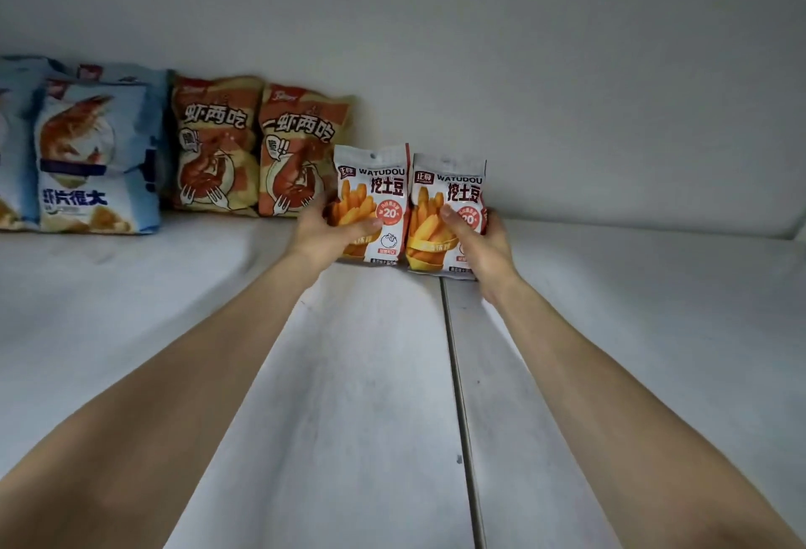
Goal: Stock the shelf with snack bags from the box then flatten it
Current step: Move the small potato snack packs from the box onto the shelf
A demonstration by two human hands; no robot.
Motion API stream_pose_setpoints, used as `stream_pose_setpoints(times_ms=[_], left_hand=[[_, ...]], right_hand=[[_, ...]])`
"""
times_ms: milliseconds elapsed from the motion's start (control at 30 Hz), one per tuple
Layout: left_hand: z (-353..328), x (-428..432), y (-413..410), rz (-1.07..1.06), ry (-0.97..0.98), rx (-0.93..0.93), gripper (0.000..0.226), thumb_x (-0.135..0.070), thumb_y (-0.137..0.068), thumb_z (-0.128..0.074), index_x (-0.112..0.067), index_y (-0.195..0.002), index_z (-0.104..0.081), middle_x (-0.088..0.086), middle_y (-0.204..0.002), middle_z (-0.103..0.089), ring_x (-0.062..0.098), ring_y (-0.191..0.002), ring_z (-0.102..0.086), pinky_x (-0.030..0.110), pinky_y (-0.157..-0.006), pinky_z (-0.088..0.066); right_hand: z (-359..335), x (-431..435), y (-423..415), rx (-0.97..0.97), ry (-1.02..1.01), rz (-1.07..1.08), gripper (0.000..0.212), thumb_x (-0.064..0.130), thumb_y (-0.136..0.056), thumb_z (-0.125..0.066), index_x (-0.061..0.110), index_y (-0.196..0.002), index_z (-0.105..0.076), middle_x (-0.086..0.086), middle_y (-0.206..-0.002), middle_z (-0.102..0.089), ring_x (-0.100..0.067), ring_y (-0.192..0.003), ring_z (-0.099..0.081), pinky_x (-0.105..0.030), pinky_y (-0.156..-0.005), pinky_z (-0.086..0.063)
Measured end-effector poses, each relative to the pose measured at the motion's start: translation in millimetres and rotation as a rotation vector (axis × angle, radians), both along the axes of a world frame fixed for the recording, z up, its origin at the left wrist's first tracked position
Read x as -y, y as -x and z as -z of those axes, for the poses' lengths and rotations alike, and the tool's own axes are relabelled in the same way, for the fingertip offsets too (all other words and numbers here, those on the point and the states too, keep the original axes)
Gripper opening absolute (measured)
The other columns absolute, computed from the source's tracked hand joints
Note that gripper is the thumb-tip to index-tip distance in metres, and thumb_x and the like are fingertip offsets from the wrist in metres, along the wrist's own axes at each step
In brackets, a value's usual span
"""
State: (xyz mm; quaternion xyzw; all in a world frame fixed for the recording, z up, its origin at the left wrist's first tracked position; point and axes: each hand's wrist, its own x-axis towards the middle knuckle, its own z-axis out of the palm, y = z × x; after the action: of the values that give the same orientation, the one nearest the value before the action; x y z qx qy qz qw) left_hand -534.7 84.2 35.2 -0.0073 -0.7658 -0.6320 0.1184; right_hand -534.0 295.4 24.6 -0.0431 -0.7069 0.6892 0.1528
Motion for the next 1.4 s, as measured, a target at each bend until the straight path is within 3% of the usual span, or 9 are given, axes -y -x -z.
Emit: stream_pose_setpoints(times_ms=[133, 300, 433, 567, 700, 800, 933, 1133, 1400], left_hand=[[-2.1, -3.8, 33.9, -0.009, 0.007, -0.051, 0.068, -0.022, -0.071, -0.086, -0.019, -0.130, -0.053, -0.011, -0.111, -0.063, 0.008, -0.101, -0.060, 0.016, -0.077, -0.049], [5.9, -7.3, 77.5, 0.001, 0.008, -0.098, 0.067, -0.016, -0.074, -0.085, -0.020, -0.132, -0.052, -0.003, -0.124, -0.065, 0.016, -0.113, -0.063, 0.035, -0.093, -0.054], [14.0, -18.8, 99.2, -0.008, -0.005, -0.123, 0.061, -0.018, -0.079, -0.080, -0.020, -0.132, -0.049, -0.014, -0.116, -0.061, 0.004, -0.109, -0.060, 0.022, -0.089, -0.053], [19.1, -27.7, 118.3, 0.006, -0.032, -0.117, 0.070, -0.026, -0.076, -0.081, -0.026, -0.136, -0.045, -0.008, -0.128, -0.062, 0.013, -0.118, -0.059, 0.042, -0.099, -0.052], [18.5, -31.8, 131.1, 0.027, -0.100, -0.075, 0.072, -0.013, -0.086, -0.073, -0.020, -0.147, -0.034, -0.003, -0.135, -0.057, 0.010, -0.116, -0.056, 0.023, -0.086, -0.053], [22.0, -32.0, 136.5, -0.034, -0.042, -0.051, 0.073, -0.026, -0.085, -0.075, -0.022, -0.146, -0.036, -0.002, -0.134, -0.058, 0.017, -0.121, -0.057, 0.037, -0.100, -0.050], [20.9, -39.7, 131.3, -0.250, 0.231, -0.128, 0.076, -0.034, -0.083, -0.075, -0.018, -0.147, -0.036, 0.003, -0.137, -0.057, 0.024, -0.126, -0.054, 0.032, -0.103, -0.043], [26.1, -39.2, 112.5, -0.193, 0.479, -0.242, 0.102, -0.031, -0.081, -0.078, -0.015, -0.156, -0.012, 0.008, -0.161, -0.021, 0.025, -0.147, -0.024, 0.036, -0.117, -0.026], [26.2, -31.7, 118.3, -0.171, 0.532, -0.245, 0.097, -0.028, -0.085, -0.074, -0.014, -0.156, -0.010, 0.008, -0.164, -0.011, 0.027, -0.148, -0.018, 0.037, -0.118, -0.023]], right_hand=[[-3.2, -2.5, 40.1, -0.012, -0.059, -0.021, 0.054, 0.043, -0.080, -0.077, 0.019, -0.118, -0.049, 0.003, -0.112, -0.065, -0.016, -0.102, -0.065, -0.025, -0.080, -0.053], [-0.8, -1.9, 88.8, 0.001, -0.038, -0.051, 0.058, 0.042, -0.082, -0.075, 0.015, -0.126, -0.049, -0.001, -0.119, -0.065, -0.017, -0.103, -0.064, -0.028, -0.078, -0.054], [5.3, -7.2, 118.2, 0.011, 0.003, -0.055, 0.054, 0.040, -0.083, -0.074, 0.015, -0.124, -0.050, 0.000, -0.115, -0.065, -0.013, -0.098, -0.064, -0.026, -0.069, -0.051], [8.2, -11.1, 136.1, -0.001, 0.007, -0.054, 0.051, 0.037, -0.084, -0.074, 0.016, -0.122, -0.049, 0.003, -0.108, -0.063, -0.010, -0.094, -0.064, -0.024, -0.074, -0.053], [8.2, -10.8, 148.0, 0.008, -0.036, -0.066, 0.052, 0.039, -0.084, -0.073, 0.014, -0.123, -0.049, 0.000, -0.113, -0.065, -0.010, -0.095, -0.064, -0.029, -0.080, -0.054], [8.3, -10.8, 152.1, 0.027, -0.069, -0.056, 0.063, 0.048, -0.082, -0.073, 0.012, -0.127, -0.047, -0.001, -0.119, -0.065, -0.015, -0.102, -0.064, -0.036, -0.091, -0.054], [7.5, -6.4, 140.2, -0.058, -0.322, 0.108, 0.088, 0.063, -0.076, -0.068, 0.011, -0.139, -0.036, -0.008, -0.129, -0.057, -0.024, -0.116, -0.056, -0.041, -0.097, -0.049], [17.5, -12.9, 105.7, -0.226, -0.802, 0.056, 0.109, 0.050, -0.081, -0.072, 0.015, -0.157, -0.001, -0.014, -0.155, -0.028, -0.033, -0.138, -0.034, -0.045, -0.108, -0.037], [16.9, -7.9, 116.4, -0.149, -1.005, -0.027, 0.104, 0.053, -0.088, -0.061, 0.023, -0.156, 0.013, -0.009, -0.165, -0.003, -0.033, -0.146, -0.027, -0.050, -0.107, -0.042]])
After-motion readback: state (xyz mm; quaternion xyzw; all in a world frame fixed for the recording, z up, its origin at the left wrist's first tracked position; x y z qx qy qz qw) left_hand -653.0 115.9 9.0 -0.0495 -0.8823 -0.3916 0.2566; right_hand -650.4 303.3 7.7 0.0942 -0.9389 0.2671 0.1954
